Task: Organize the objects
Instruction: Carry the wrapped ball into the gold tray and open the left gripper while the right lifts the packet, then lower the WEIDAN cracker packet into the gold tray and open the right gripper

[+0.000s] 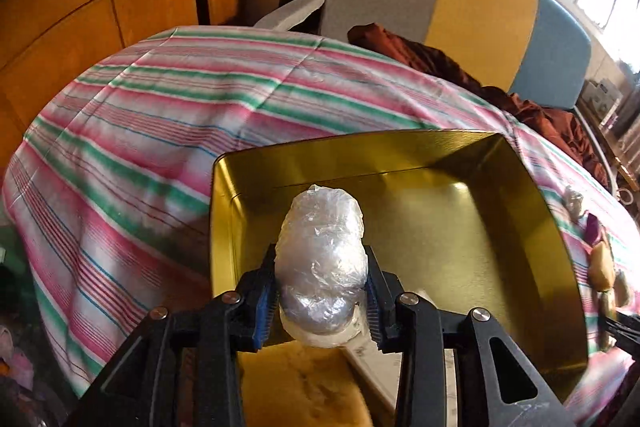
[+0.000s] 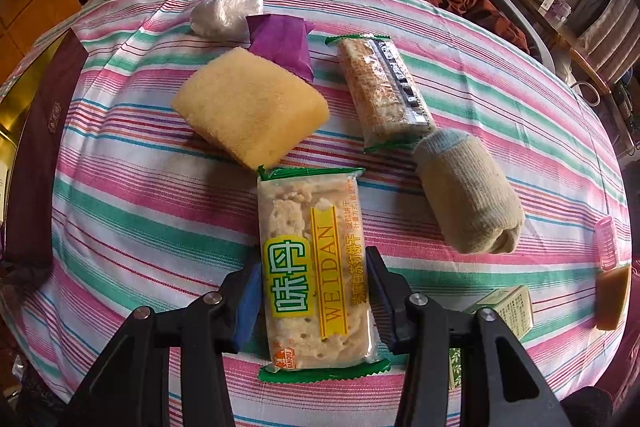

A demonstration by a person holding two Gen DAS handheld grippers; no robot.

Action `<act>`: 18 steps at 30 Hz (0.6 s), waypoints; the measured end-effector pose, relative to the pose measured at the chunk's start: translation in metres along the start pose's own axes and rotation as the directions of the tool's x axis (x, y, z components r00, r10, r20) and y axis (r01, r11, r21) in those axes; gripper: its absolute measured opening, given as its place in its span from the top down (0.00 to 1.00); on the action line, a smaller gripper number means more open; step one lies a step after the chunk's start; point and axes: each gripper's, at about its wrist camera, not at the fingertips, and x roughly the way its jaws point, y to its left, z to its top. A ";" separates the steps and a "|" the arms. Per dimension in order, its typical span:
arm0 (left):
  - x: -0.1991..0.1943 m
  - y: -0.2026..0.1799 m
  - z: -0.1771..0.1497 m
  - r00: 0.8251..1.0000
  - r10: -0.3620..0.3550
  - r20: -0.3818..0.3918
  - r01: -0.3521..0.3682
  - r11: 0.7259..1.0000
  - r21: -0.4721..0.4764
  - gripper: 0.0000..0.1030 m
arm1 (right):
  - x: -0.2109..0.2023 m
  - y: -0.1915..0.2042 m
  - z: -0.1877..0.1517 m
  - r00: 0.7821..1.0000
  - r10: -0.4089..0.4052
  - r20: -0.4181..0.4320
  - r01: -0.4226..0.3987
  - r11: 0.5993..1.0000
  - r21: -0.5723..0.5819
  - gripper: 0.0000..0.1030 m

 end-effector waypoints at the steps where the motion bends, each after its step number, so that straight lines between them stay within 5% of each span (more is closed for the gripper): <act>1: 0.002 0.001 -0.001 1.000 0.005 -0.002 -0.005 1.000 -0.002 0.62 | 0.003 -0.002 0.002 1.000 -0.002 -0.001 0.002 1.000 -0.003 0.54; 7: -0.001 0.004 -0.012 1.000 0.013 0.005 -0.013 1.000 -0.002 0.48 | 0.004 0.005 -0.001 1.000 0.012 -0.011 -0.012 1.000 -0.019 0.54; 18: -0.054 0.009 -0.038 0.992 -0.028 0.119 0.029 1.000 -0.003 0.44 | -0.024 0.046 -0.027 0.986 0.164 0.014 -0.163 0.985 -0.058 0.54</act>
